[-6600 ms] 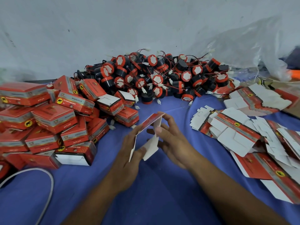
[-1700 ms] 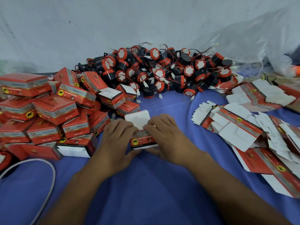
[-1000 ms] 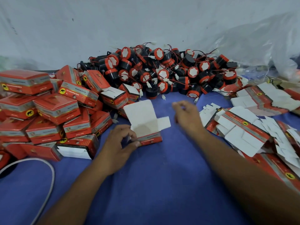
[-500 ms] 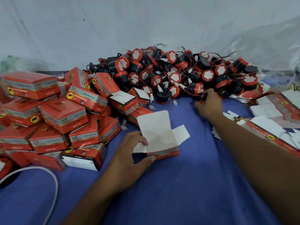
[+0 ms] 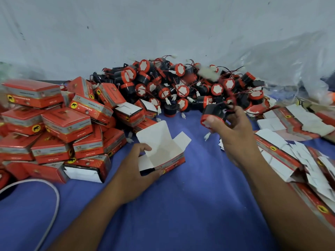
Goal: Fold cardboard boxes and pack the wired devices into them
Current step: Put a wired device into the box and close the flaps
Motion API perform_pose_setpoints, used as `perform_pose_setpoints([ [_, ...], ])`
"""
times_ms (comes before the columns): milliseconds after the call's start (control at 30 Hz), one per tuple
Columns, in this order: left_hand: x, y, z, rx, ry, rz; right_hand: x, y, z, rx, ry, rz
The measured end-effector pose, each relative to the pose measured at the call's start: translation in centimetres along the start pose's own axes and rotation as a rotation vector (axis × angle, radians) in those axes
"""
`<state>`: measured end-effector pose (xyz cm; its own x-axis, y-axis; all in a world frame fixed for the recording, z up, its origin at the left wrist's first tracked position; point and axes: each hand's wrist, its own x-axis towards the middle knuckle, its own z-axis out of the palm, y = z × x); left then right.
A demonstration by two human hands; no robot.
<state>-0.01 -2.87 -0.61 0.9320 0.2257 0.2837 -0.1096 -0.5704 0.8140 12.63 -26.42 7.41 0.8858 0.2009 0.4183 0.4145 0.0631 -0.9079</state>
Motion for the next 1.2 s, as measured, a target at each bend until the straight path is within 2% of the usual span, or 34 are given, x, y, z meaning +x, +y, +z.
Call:
perform_pose_setpoints([
  [100,-0.2,0.2,0.1,0.020,-0.005,0.023,-1.1,-1.2,0.8,0.411,-0.202,0.061],
  [167,-0.2,0.3,0.2,0.037,-0.025,0.036,-1.6,-1.3,1.0,0.397,-0.300,0.101],
  [233,-0.5,0.5,0.2,0.047,-0.046,0.046,-2.2,-1.3,1.1,0.114,-0.352,0.082],
  [333,-0.7,0.6,0.3,0.077,-0.060,0.096,-3.2,-0.6,1.4,-0.465,-0.480,-0.199],
  [400,-0.1,1.0,0.9,0.080,-0.058,0.174,-3.5,0.0,1.9,-0.679,-0.614,-0.353],
  [467,0.6,1.3,1.7,0.018,-0.048,0.156,-3.8,0.3,2.4,-0.775,-0.722,-0.366],
  [500,1.0,1.4,1.8,0.025,-0.025,0.103,-3.8,0.3,2.6,-0.782,-0.734,-0.336],
  [600,-0.1,0.8,1.3,0.101,-0.020,0.244,-3.4,0.1,2.8,-0.706,-0.663,-0.283],
  [667,-0.5,0.7,1.0,0.069,-0.047,0.319,-3.3,0.3,2.8,-0.711,-0.619,-0.237],
  [733,-0.3,1.0,1.0,0.004,-0.056,0.390,-3.5,0.5,2.9,-0.765,-0.638,-0.179],
  [867,-0.3,1.7,0.3,-0.039,-0.087,0.379,-4.2,0.6,2.7,-0.811,-0.709,-0.163],
  [967,-0.3,1.8,0.2,-0.069,-0.084,0.272,-4.5,0.2,2.9,-0.922,-0.722,-0.292],
  [1033,-0.1,2.2,0.7,0.027,-0.073,0.226,-5.1,0.0,3.7,-0.855,-0.762,-0.403],
  [1133,-0.2,3.2,1.0,0.237,-0.051,0.371,-5.9,-0.7,5.1,-0.559,-0.742,-0.356],
  [1200,-0.3,3.6,0.8,0.350,-0.080,0.451,-6.1,-0.8,5.6,-0.581,-0.692,-0.469],
])
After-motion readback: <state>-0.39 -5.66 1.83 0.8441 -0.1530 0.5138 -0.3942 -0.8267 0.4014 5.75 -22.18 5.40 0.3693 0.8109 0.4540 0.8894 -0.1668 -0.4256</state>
